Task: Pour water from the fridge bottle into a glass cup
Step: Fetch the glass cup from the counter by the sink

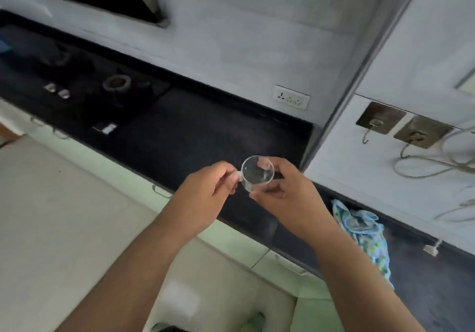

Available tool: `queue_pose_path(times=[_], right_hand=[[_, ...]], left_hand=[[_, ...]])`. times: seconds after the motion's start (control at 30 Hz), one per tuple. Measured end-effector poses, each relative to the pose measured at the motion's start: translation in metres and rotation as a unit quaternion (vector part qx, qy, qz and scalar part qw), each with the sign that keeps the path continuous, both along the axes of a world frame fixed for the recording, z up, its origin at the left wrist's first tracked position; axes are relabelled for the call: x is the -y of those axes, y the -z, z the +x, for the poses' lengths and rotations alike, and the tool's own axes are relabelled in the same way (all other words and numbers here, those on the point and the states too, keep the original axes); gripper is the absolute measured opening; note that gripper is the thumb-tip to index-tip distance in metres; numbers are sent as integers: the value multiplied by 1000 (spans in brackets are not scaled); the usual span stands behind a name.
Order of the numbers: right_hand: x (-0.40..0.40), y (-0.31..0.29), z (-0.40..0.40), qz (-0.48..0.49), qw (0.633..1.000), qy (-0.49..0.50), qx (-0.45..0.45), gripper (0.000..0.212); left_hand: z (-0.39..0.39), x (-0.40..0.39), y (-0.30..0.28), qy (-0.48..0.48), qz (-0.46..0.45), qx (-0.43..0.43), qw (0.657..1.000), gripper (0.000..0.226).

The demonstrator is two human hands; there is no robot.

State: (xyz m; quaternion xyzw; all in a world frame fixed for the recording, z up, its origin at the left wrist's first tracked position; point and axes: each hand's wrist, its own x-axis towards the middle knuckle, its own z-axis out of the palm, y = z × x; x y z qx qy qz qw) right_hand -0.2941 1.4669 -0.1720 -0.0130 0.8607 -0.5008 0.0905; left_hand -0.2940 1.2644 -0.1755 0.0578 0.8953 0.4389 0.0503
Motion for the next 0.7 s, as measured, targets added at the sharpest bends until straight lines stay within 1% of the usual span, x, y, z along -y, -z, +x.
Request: queue_pose_path(times=[0.1,0.2,0.33,0.47,0.7], right_hand=[[53,-5,-8,21,999,-49,-1,52],[115,-10,-11,38,994,-98,-6,49],[203,-20,-3,60,984,-170,-1,47],[287,-28,10,60,971,-232,-6,44],[403,-28,35,72,947,-312,-34,52]], left_hand=[[15,52,-1,-45,3,3,999,20],[34,110,-7,-90,-16,7,996,23],[66,192,-11,-167,-3,1,986,24],[99,266,-12,-227,7,7,974,22],[151,367,-17,-305,-21,-10,952,25]])
